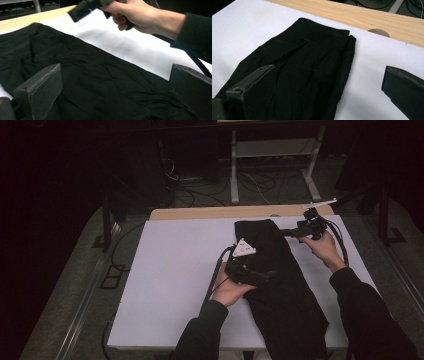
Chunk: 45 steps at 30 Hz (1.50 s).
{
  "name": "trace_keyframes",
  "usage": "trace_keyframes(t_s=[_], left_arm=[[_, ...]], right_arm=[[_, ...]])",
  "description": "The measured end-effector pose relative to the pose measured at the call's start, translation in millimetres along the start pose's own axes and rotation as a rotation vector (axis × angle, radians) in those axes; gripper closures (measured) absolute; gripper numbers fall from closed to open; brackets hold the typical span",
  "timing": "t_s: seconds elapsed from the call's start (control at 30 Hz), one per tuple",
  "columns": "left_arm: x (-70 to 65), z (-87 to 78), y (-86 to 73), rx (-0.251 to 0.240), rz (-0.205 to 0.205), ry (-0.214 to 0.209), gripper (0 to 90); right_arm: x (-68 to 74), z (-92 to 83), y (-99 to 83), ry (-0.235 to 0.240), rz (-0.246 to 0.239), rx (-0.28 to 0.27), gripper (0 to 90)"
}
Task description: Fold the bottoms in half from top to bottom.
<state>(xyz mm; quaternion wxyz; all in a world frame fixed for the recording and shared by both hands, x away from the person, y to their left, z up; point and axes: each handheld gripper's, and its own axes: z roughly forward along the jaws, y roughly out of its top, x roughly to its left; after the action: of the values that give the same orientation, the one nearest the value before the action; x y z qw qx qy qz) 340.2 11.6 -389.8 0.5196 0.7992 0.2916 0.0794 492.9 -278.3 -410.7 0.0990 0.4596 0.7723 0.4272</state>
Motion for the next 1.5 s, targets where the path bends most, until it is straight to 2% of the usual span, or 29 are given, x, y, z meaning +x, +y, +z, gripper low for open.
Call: trace_keyframes(t_s=[0.33,0.5,0.6,0.7,0.8,0.97,1.03,1.33,1.5], left_arm=[[19.8,-4.9,4.3,-0.004,-0.009,0.036,0.0],[34.2,-1.5,4.2,0.006,-0.028,0.044,0.0],[39.2,0.2,4.6,0.015,-0.030,0.046,0.0],[49.5,3.5,5.8,0.000,-0.029,0.056,0.0],[54.1,5.1,7.3,0.005,-0.024,0.061,0.0],[69.3,4.2,14.4,-0.020,-0.050,0.077,0.0],[74.7,4.6,15.9,-0.025,-0.048,0.080,0.0],[96.2,16.3,16.1,-0.007,-0.073,0.096,0.0],[109.2,20.8,16.2,-0.008,-0.102,0.109,0.0]], right_arm=[[2.3,0.8,-2.3,0.016,-0.003,0.020,0.0],[3.8,1.5,-1.1,0.023,-0.001,0.019,0.0],[4.4,2.2,-1.0,0.022,-0.005,0.023,0.0],[3.8,4.5,-1.4,0.028,0.003,0.023,0.0],[3.5,5.3,-1.5,0.030,0.005,0.026,0.0],[4.9,5.5,-0.5,0.030,0.003,0.025,0.0],[5.2,5.3,0.6,0.030,0.004,0.022,0.0],[5.6,8.3,2.2,0.047,0.015,0.000,2.9],[4.8,10.5,4.5,0.042,0.015,0.000,2.9]])
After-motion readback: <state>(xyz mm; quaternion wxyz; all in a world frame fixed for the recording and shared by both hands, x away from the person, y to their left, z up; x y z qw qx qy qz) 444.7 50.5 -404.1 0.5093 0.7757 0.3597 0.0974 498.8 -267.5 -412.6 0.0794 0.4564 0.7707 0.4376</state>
